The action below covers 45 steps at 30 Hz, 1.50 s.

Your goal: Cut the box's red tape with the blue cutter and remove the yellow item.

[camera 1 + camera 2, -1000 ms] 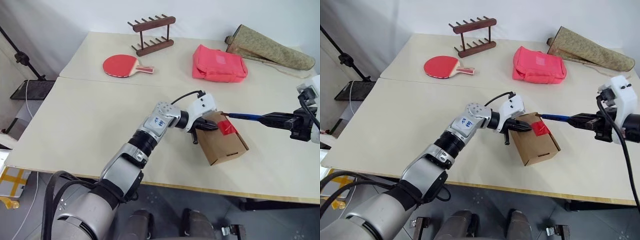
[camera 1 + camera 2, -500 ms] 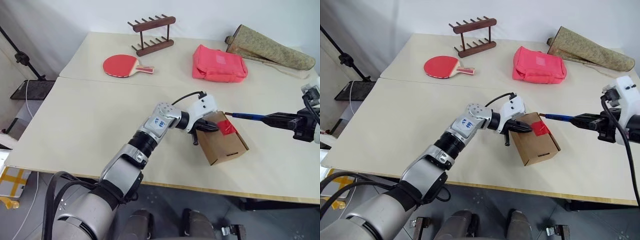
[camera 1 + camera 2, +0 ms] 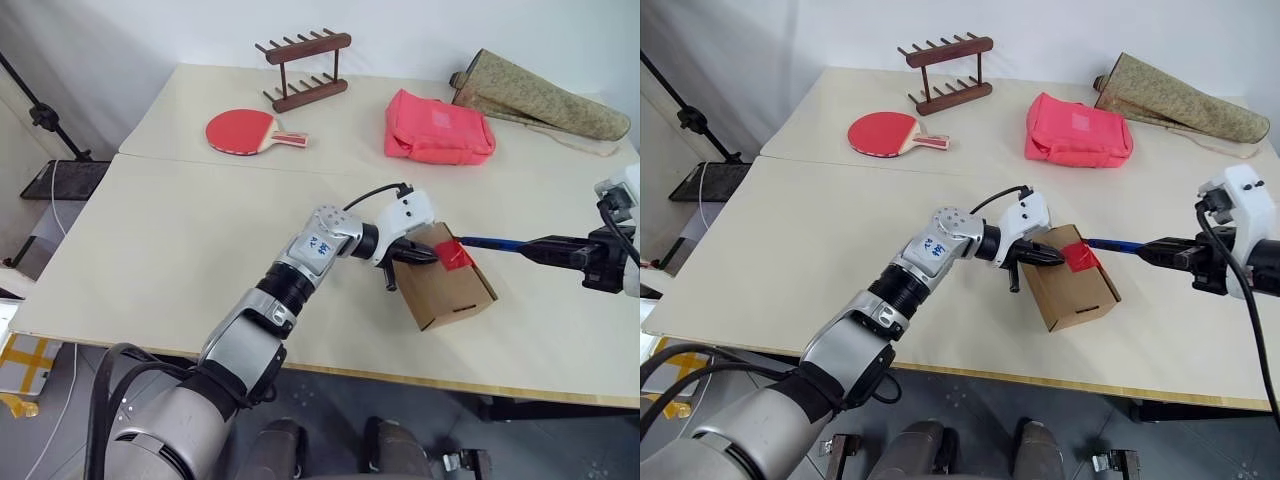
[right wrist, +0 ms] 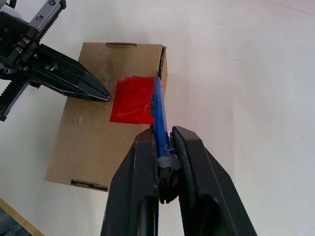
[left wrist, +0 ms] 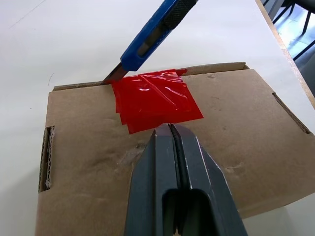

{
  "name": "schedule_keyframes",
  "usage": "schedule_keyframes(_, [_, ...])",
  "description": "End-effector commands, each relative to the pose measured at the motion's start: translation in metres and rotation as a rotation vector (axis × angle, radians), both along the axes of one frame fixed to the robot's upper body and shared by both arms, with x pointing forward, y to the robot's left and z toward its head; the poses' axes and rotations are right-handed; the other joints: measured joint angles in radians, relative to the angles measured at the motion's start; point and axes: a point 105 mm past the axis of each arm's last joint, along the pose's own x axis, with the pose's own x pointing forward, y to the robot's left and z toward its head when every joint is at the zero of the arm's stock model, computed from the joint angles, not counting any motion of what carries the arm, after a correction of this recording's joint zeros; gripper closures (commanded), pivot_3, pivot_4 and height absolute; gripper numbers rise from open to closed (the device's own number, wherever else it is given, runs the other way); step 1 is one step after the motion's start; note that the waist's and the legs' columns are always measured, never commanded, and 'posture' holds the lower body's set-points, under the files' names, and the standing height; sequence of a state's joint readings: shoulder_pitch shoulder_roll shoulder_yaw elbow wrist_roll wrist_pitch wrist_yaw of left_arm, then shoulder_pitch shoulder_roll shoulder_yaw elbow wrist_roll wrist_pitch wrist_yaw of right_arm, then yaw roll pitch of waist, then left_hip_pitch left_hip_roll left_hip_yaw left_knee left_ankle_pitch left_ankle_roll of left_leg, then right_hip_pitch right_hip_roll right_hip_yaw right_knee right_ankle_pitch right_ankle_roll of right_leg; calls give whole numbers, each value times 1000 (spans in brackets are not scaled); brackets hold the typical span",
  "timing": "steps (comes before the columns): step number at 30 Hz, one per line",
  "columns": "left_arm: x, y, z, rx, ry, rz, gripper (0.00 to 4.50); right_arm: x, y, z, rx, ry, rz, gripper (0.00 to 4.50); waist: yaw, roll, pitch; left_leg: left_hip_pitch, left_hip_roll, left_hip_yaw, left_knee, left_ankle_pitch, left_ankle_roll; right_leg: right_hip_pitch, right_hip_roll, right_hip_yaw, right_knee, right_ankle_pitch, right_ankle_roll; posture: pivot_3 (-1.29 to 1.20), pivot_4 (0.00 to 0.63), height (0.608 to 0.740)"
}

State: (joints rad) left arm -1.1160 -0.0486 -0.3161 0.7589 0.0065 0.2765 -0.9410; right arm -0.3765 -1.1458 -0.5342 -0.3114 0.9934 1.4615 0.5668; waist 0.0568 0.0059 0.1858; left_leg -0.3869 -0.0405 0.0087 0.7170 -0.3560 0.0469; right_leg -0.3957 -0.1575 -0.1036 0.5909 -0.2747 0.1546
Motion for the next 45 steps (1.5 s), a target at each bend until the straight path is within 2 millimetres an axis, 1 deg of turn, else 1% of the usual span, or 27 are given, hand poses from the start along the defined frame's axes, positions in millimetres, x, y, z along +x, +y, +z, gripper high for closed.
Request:
schedule_keyframes(1, [-3,4,-29,95,60,9,4500,-7,3,12,-5,-21,26,4328,0,0,0,0,0,0,0,0,0,0,0,0,0,0,0,0,150,740])
schedule_keyframes(3, [-2,5,-31,120,50,10,4500,-11,3,8,-39,50,24,4328,1,1,0,0,0,0,0,0,0,0,0,0,0,0,0,0,150,740])
schedule_keyframes(4, [-1,7,-37,164,29,13,4500,-11,5,7,-46,74,29,4328,1,1,-1,0,0,0,0,0,0,0,0,0,0,0,0,0,150,740])
schedule_keyframes(7, [4,17,-52,308,-38,8,4500,-7,9,10,-40,116,44,4329,1,0,-2,0,0,0,0,0,0,1,-1,0,0,0,0,0,150,740])
schedule_keyframes(10, [6,21,-59,378,-56,3,4500,-2,14,11,-56,160,70,4329,-3,-2,-5,2,0,0,1,0,0,3,-1,0,-1,0,0,0,150,740])
schedule_keyframes(14, [5,19,-62,377,-33,0,4500,12,17,18,-58,190,67,4329,-7,-5,-8,4,-1,0,0,0,0,3,-3,0,-2,1,-1,0,150,740])
schedule_keyframes(16, [4,19,-64,375,-22,-3,4500,20,15,20,-70,212,45,4329,-7,-6,-9,5,0,1,0,0,0,3,-5,0,-4,1,-1,0,150,740])
schedule_keyframes(21, [-1,20,-74,381,7,-14,4500,40,27,40,-4,242,64,4329,-7,-6,-9,5,0,1,0,-1,0,3,-8,1,-4,1,-2,0,150,740])
schedule_keyframes(23, [-2,20,-75,381,10,-15,4500,43,28,42,-4,270,54,4329,-5,-6,-9,5,-1,0,-1,-1,0,2,-8,0,-4,1,-2,0,150,740])
schedule_keyframes(25, [-3,20,-77,385,13,-17,4500,43,27,43,-14,305,52,4329,-4,-6,-9,4,0,0,-1,-1,-1,2,-7,0,-4,1,-2,0,150,740])
schedule_keyframes(29, [-5,20,-80,384,22,-19,4500,35,22,39,-71,389,42,4329,-2,-6,-9,2,-1,-1,-1,-2,0,2,-6,-1,-4,1,-1,0,150,740])
schedule_keyframes(34, [-7,16,-81,361,40,-12,4500,18,15,29,-106,497,60,4329,6,-7,-10,1,-3,-3,-1,-4,0,2,-6,-3,-4,1,-1,0,150,740])
schedule_keyframes(39, [-8,19,-85,362,49,-5,4500,4,8,17,-134,577,61,4329,13,-7,-10,1,-3,-4,-1,-7,0,2,-6,-4,-4,2,-1,0,150,740])
schedule_keyframes(41, [-9,19,-85,363,51,-8,4500,3,6,16,-141,588,59,4329,13,-7,-10,1,-3,-4,-1,-8,0,2,-6,-5,-5,2,-1,0,150,740])
schedule_keyframes(45, [-10,17,-86,354,57,-9,4500,23,6,24,-133,551,11,4329,10,-7,-12,1,-2,-3,-1,-8,0,2,-6,-7,-6,2,-1,0,150,740])
